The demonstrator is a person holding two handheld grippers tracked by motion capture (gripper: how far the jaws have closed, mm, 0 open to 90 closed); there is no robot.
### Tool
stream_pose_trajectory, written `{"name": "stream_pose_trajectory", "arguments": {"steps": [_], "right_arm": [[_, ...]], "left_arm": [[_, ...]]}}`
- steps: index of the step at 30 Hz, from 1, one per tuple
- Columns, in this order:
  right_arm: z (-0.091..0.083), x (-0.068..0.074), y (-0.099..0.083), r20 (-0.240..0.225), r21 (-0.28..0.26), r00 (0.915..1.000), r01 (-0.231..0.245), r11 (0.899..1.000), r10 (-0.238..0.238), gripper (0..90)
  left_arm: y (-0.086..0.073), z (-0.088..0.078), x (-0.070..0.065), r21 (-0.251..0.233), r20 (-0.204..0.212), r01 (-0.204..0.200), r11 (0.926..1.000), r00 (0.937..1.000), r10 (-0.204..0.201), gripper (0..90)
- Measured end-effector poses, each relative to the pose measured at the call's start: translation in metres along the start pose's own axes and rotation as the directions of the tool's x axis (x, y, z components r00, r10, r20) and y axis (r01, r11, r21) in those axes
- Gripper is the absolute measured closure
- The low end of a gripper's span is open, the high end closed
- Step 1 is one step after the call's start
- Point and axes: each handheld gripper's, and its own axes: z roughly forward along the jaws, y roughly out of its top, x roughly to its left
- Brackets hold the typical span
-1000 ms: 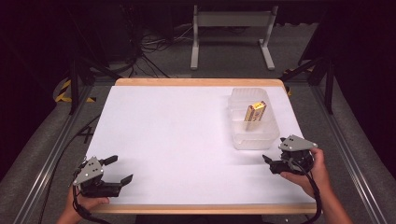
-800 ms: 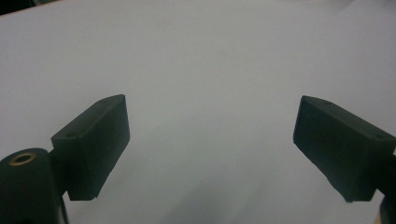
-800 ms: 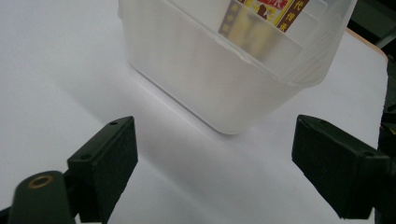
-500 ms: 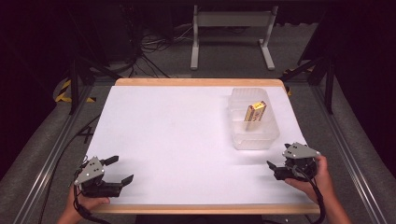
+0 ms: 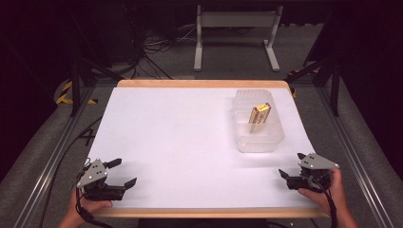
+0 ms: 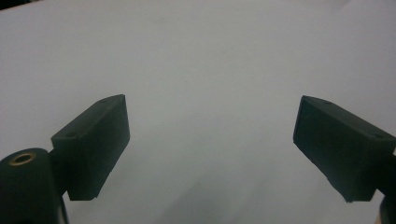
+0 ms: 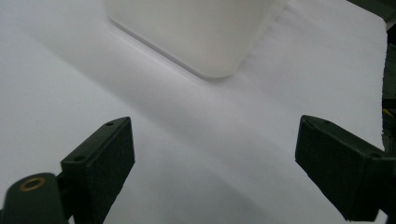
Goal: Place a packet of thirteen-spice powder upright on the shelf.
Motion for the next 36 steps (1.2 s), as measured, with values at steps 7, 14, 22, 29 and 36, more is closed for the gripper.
{"name": "stream_pose_trajectory", "arguments": {"steps": [7,14,22,29,36], "right_arm": [[-0.003,0.000,-0.016,0.009,-0.038,0.9969,-0.077,0.996,0.078,12.4],[-0.007,0.000,-0.018,0.029,-0.061,0.9963,-0.079,0.995,0.081,12.3],[-0.008,0.004,-0.022,0.045,-0.055,0.9957,-0.079,0.995,0.081,12.2],[-0.011,0.008,-0.019,0.070,-0.066,0.9942,-0.078,0.995,0.082,12.2],[-0.009,0.009,-0.020,0.071,-0.057,0.9953,-0.061,0.997,0.065,12.2]], "left_arm": [[0.000,-0.001,0.001,-0.007,-0.001,-0.004,1.0000,1.0000,0.004,11.5],[0.001,-0.001,0.000,-0.006,-0.004,-0.006,1.0000,1.0000,0.006,11.5],[0.003,0.003,0.000,-0.005,0.012,-0.013,0.9999,0.9998,0.013,11.5],[0.003,0.004,0.003,-0.008,0.013,-0.013,0.9999,0.9998,0.013,11.4],[0.004,0.005,0.002,-0.009,0.011,-0.010,0.9999,0.9999,0.010,11.4]]}}
